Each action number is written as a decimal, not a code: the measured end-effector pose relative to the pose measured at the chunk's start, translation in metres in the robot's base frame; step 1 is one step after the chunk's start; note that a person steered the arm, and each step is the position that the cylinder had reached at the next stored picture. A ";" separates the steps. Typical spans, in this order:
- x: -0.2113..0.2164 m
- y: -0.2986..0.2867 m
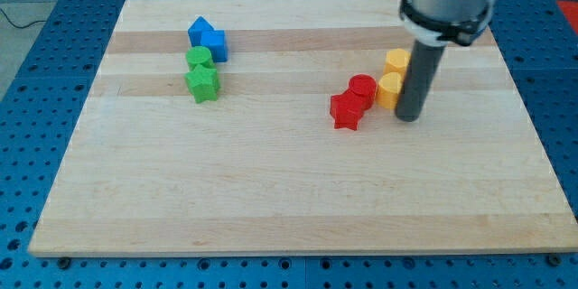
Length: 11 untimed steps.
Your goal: Place the red star at the center of the board
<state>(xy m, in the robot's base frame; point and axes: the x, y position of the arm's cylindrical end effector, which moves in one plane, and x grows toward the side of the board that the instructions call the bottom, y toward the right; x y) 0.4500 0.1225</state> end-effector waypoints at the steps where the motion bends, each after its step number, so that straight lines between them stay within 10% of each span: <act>1: -0.005 -0.038; 8: 0.000 -0.074; 11: 0.002 0.092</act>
